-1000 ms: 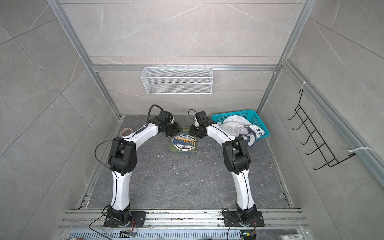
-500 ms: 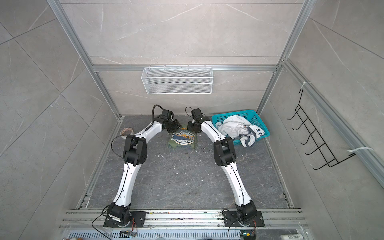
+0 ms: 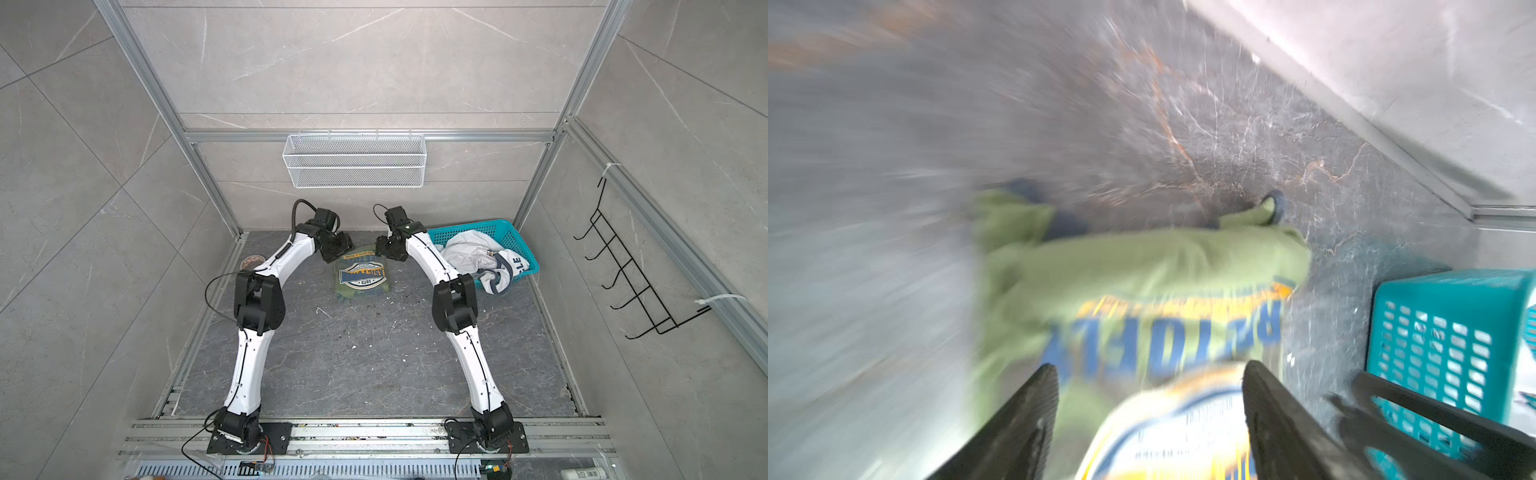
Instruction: Fold and stack the tank tops
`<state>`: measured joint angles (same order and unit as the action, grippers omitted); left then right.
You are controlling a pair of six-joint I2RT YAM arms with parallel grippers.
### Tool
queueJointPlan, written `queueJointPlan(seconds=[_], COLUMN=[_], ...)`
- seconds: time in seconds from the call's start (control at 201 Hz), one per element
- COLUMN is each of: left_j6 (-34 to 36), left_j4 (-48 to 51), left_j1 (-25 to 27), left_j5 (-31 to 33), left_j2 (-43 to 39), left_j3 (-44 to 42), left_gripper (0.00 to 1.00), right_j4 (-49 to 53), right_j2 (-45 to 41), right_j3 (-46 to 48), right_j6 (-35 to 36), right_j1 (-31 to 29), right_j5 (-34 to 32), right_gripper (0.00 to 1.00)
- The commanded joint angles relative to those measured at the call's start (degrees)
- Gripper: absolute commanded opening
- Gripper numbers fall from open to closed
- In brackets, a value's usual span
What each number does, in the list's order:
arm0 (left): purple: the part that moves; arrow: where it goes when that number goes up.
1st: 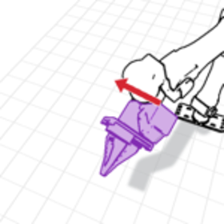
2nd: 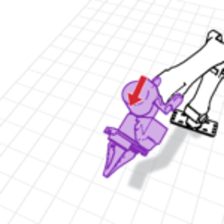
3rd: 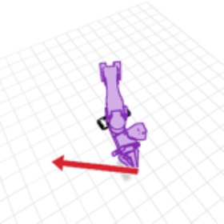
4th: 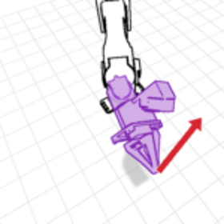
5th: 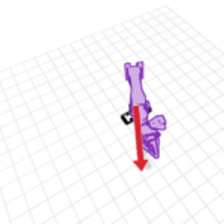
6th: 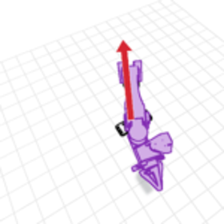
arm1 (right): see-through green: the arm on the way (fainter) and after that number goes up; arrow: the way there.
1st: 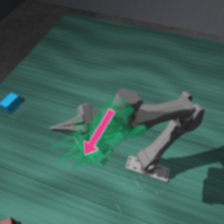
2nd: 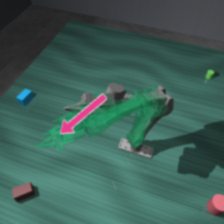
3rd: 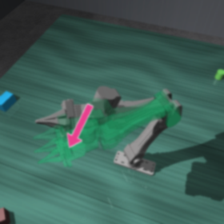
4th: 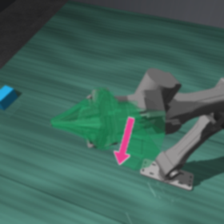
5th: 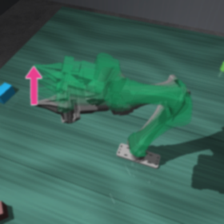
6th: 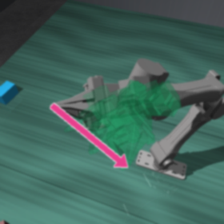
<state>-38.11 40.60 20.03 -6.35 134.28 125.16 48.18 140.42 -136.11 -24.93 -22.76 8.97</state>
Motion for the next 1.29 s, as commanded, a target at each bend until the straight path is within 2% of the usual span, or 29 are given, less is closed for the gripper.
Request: queueJointPlan(seconds=[0.0, 0.129, 0.279, 0.373, 0.433, 0.582, 0.742, 0.926, 1.095, 1.284], left_j6=[3.04, 2.74, 2.75, 3.53, 3.83, 5.44, 7.11, 9.9, 14.11, 18.37], left_j4=[6.85, 10.1, 13.1, 16.46, 20.16, 24.69, 25.76, 22.77, 18.55, 12.06], left_j1=[3.97, 8.84, 14.63, 16.92, 18.12, 19.6, 19.74, 18.29, 13.95, 6.89], left_j5=[8.82, 15.31, 18.14, 18.42, 20.69, 23.52, 26.35, 30.2, 32.84, 32.12], left_j2=[-10.31, -11.74, -7.06, -1.92, 2.91, 10.21, 11.84, 7.32, 1.01, -4.41], left_j3=[-2.1, -5.24, -3.55, 1.51, 6.49, 14.3, 12.99, 4.31, -5.51, -14.46], left_gripper=[0.76, 0.78, 0.82, 0.86, 0.87, 0.87, 0.88, 0.88, 0.88, 0.88], right_j4=[-2.11, -10.04, -14.62, -15.43, -15.5, -15.56, -15.06, -14.7, -15.71, -15.18], right_j2=[-14.46, -29.88, -46.6, -55.65, -61.24, -73.08, -79.32, -79.91, -79.69, -80.21], right_j3=[11.69, 33.89, 54.93, 65.25, 70.83, 82.69, 89.57, 91.45, 91.56, 91.05], right_j6=[1.03, -0.58, -3.07, -4.29, -5.11, -7.17, -8.43, -8.52, -9.16, -9.29], right_j1=[-0.39, -0.39, -0.4, -0.36, -0.32, -0.42, -0.4, -0.44, -0.39, -0.41], right_j5=[-0.35, -2.78, -6.85, -8.14, -8.72, -8.15, -7.11, -6.5, -5.8, -6.29], right_gripper=[0.69, 0.73, 0.78, 0.8, 0.81, 0.81, 0.81, 0.81, 0.81, 0.81])
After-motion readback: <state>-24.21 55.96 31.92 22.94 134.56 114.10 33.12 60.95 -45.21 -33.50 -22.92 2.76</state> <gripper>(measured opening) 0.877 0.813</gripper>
